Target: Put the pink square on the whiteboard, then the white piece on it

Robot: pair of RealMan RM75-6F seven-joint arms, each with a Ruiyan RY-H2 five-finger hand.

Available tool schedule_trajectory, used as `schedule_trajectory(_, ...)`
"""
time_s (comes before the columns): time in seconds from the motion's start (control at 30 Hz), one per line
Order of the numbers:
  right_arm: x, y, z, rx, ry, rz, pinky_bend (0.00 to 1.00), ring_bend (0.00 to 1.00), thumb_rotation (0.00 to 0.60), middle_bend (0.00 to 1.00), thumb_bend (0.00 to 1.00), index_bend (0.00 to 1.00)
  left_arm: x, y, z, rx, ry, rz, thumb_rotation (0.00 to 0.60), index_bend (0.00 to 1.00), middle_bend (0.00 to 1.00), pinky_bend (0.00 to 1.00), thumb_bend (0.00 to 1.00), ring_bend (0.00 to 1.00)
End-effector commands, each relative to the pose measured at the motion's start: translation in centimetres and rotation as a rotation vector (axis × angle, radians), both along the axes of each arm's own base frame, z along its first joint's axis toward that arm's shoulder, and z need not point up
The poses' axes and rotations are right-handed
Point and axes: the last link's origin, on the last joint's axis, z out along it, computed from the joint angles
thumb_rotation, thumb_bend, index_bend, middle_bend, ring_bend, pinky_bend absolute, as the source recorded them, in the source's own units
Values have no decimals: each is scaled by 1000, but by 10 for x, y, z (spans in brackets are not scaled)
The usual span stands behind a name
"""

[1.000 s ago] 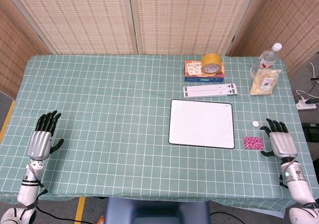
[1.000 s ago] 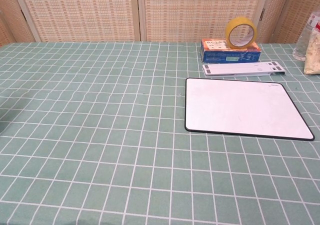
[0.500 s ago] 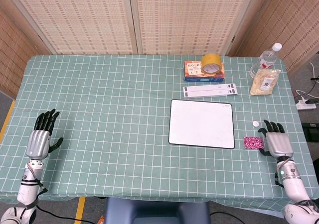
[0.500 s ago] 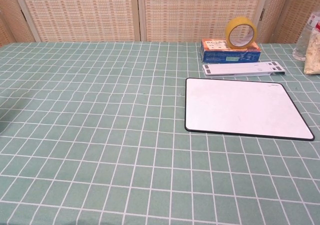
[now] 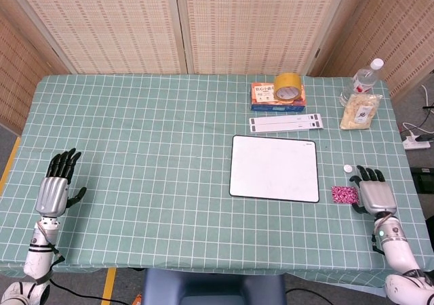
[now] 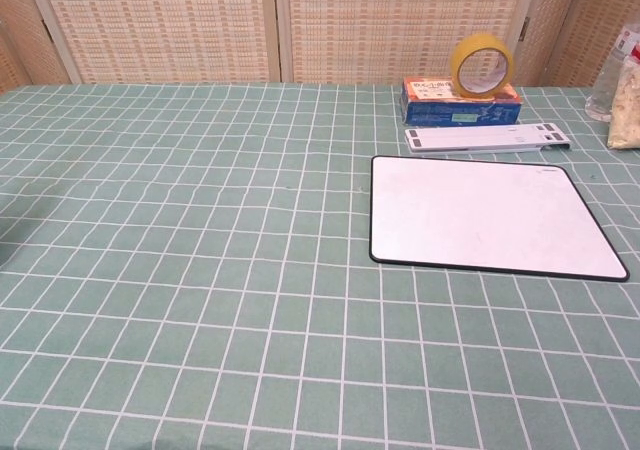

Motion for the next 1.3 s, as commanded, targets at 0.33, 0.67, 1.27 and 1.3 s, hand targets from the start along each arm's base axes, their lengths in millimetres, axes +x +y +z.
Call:
schedule_trajectory(0.33,4,-2,-12,31,-1,-15,0,0,600,0,288,278,0,0,2,3,-11,-3,600,0,0,0,212,0)
schedule_trajectory(0.67,2,-5,-10,43,-7,-42,0,0,600,0,288,282,1,0,2,2,-14,-3,600,0,0,0,212,0)
schedule_trajectory(1.27,3,-11,-16,68,-20,-58,0,0,600,0,288,304,0,0,4,2,-37,-1,600,0,0,0,213,0)
schedule_trajectory(1.3,3,-11,-16,68,-20,-59,0,0,600,0,288,306,0,0,4,2,-37,-1,600,0,0,0,213,0)
